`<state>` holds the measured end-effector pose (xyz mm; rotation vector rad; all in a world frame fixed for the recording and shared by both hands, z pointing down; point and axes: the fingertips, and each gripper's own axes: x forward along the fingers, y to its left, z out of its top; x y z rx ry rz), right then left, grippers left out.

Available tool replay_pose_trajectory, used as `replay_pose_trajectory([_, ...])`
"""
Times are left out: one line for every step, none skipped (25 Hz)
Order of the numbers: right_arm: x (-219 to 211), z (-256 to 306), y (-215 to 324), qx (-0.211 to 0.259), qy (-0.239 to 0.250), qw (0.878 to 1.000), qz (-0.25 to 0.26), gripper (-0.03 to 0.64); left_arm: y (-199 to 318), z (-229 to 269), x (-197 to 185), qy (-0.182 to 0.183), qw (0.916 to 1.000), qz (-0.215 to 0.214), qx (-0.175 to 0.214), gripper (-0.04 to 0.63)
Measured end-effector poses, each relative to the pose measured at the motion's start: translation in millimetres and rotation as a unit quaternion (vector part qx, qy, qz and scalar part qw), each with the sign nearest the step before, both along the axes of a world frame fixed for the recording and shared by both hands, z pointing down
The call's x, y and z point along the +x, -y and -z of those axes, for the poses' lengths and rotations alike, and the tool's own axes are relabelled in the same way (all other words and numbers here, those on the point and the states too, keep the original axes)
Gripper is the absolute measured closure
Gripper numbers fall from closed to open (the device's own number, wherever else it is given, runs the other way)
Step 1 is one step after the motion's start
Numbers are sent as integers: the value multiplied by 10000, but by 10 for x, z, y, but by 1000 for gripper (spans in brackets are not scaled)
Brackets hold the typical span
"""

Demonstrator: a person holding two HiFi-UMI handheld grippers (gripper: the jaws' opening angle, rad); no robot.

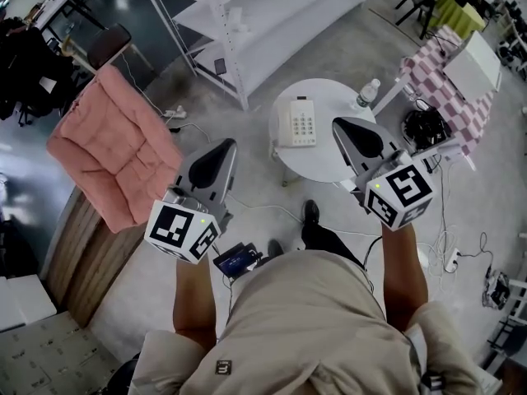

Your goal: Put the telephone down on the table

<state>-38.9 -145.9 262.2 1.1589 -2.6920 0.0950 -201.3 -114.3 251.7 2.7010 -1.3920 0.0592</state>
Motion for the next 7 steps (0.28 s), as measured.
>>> replay_pose_trajectory([2, 7, -21, 2, -5, 10000, -13, 626, -24, -3, 2, 2, 10000, -24, 11, 584])
replay_pose_trajectory([3, 10, -43, 5, -12, 10000, -24, 626, -47, -12, 5, -1, 10000, -52, 31, 584])
replay_pose_trajectory([4, 10, -65, 6, -21, 10000, -31, 626, -70, -23, 7, -5, 10000, -76, 44, 584])
replay_pose_trajectory([3, 8, -86, 5, -30, 10000, -34, 626, -93, -31, 9, -3, 10000, -86, 40, 584])
replay_pose_trajectory([1, 5, -107, 2, -38, 10000, -36, 626, -114, -37, 11, 2, 10000, -89, 27, 584])
replay_pose_trajectory([0, 1, -127, -3, -44, 10000, -36, 626, -135, -42, 13, 11, 10000, -88, 12, 584])
replay_pose_trajectory([-1, -2, -147, -7, -50, 10000, -37, 626, -156, -45, 15, 22, 10000, -87, -5, 584])
